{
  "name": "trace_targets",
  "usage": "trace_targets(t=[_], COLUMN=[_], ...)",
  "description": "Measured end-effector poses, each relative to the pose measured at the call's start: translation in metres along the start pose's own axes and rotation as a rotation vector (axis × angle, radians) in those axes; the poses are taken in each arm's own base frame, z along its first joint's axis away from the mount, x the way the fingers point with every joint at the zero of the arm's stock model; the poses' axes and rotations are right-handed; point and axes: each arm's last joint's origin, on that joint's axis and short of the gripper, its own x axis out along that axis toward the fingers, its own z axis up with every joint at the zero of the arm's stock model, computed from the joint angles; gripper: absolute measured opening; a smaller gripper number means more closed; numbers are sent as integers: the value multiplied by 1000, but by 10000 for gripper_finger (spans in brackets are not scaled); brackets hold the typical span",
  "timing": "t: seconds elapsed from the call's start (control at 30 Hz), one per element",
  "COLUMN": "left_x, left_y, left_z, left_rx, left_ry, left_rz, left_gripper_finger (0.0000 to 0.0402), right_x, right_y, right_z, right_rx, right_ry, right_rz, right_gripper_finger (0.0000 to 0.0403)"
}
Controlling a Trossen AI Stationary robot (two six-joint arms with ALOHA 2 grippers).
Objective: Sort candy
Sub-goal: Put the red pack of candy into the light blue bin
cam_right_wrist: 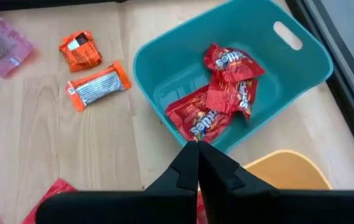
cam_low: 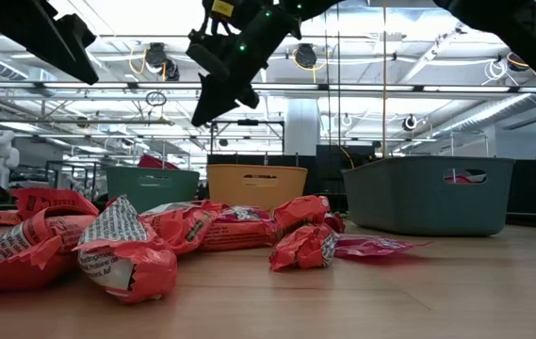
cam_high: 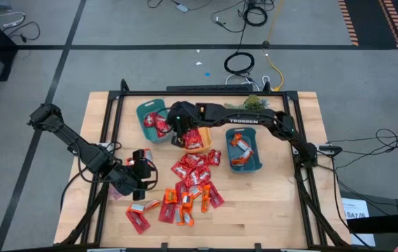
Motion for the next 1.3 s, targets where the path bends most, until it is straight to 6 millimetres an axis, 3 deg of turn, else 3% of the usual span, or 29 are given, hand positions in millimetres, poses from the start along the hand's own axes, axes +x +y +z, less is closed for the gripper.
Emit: trace_targets(t=[0.17,0.4,0.5,0.77,0.9,1.07,1.3], left_x=[0,0,0,0,0,0,0], left_y=[0,0,0,-2,-2,-2,-2], left_z=[0,0,0,3,3,3,3], left_rx=[0,-3,-6,-16,-16,-16,-17], left_ry=[2,1,-1,-25,-25,-26,-26], left_rz=[-2,-3,-4,-19,-18,-19,-19], left_gripper_finger=[204,204,204,204,204,204,204], right_x=[-9,-43,-58,-108,-121,-127,-126], right_y=[3,4,4,3,0,-2,-6], right_z=[0,1,-14,-83,-110,-126,-128], right_rx=[-4,8,39,138,186,129,63], right_ry=[16,-26,-77,-299,-394,-464,-457], right_rz=[4,-58,-64,-33,-25,-37,-65], right_gripper_finger=[0,0,0,0,0,0,0])
